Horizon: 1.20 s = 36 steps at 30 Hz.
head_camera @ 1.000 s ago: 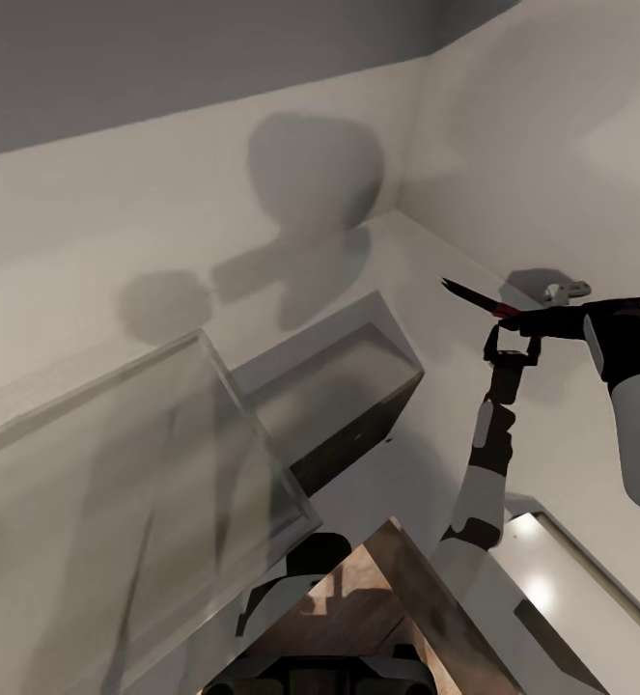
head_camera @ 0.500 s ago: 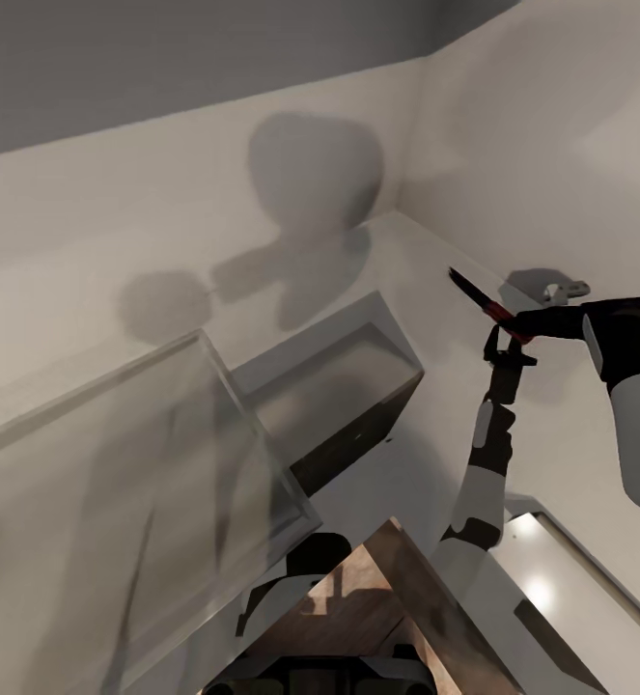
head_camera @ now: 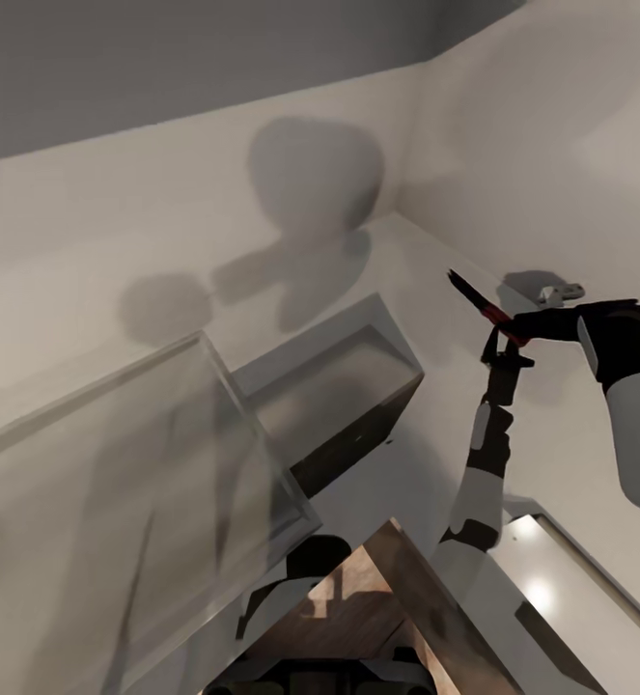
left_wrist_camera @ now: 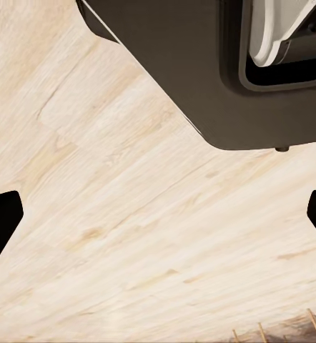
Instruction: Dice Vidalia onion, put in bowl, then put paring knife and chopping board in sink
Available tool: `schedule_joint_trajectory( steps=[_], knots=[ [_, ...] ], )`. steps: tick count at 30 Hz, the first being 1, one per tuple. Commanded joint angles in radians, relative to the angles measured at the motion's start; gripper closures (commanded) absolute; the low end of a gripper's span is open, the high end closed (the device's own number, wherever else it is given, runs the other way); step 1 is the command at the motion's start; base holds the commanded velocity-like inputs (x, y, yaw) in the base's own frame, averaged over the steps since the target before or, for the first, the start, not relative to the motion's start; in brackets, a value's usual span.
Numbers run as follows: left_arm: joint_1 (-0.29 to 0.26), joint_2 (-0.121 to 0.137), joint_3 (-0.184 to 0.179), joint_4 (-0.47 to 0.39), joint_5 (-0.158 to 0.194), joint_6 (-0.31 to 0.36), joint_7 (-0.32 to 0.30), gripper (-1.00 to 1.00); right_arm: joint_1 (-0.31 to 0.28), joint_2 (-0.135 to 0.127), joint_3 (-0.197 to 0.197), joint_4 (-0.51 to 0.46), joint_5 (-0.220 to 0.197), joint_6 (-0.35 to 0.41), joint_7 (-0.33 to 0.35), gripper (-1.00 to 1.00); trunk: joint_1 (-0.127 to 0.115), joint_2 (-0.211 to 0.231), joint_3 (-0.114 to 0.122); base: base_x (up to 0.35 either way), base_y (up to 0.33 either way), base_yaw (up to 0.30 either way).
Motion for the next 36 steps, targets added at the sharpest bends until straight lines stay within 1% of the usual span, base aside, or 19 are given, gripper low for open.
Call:
schedule_joint_trajectory(
  steps=[1,8,12,15,17,28,36],
  knots=[
    [0.001,0.0,-0.003,-0.003,0.002,0.006,0.006,-1.0,0.0,0.001,-0.004,0.022,0.027,0.003,0.01,1.0,0.001,-0.001,0.0,0.0,0.0,0.0],
    [0.001,0.0,-0.002,0.005,0.002,0.006,0.006,-1.0,0.0,0.013,-0.004,0.022,0.027,0.003,0.01,1.0,0.001,-0.001,0.011,-0.026,0.0,0.0],
    [0.001,0.001,-0.001,0.007,0.002,0.006,0.006,-1.0,0.0,0.016,-0.004,0.022,0.027,0.003,0.01,1.0,0.001,-0.001,0.017,-0.258,0.0,0.0],
    [0.001,0.002,-0.001,0.007,0.002,0.006,0.006,-1.0,0.0,0.029,-0.004,0.022,0.027,0.003,0.01,1.0,0.001,-0.001,0.022,-0.3,0.0,0.0],
    [0.001,0.002,-0.001,0.008,0.002,0.006,0.006,-1.0,0.0,0.033,-0.004,0.021,0.027,0.003,0.01,1.0,0.001,-0.001,0.025,-0.278,0.0,0.0],
    [0.001,0.003,-0.001,-0.001,0.001,0.004,0.006,-1.0,0.0,0.041,-0.004,0.021,0.027,0.003,0.01,1.0,0.001,-0.001,0.041,-0.255,0.0,0.0],
    [0.001,0.002,0.0,-0.007,0.002,0.002,0.005,-1.0,0.0,0.058,-0.004,0.02,0.027,0.003,0.009,1.0,0.001,-0.001,0.043,-0.065,0.0,0.0]
  ],
)
